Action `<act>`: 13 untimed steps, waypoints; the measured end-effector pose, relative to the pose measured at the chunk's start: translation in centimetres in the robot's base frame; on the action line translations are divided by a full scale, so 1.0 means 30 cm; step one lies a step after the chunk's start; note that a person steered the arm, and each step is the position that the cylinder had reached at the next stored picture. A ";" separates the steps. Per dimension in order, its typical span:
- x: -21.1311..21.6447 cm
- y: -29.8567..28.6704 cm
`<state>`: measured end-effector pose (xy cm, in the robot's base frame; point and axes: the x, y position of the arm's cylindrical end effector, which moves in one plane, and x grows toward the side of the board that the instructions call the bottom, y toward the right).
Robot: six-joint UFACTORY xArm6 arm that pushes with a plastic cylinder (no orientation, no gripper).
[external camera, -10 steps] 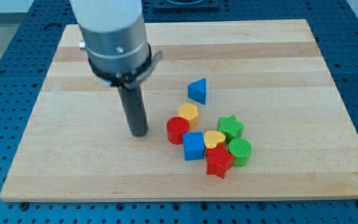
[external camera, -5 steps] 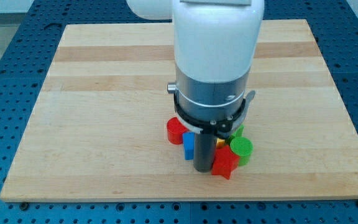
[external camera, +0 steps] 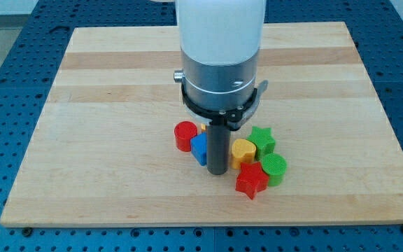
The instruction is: Move the blue cube towards up
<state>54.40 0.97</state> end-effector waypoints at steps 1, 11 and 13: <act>-0.042 0.008; -0.024 -0.306; -0.218 -0.120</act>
<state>47.86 -2.62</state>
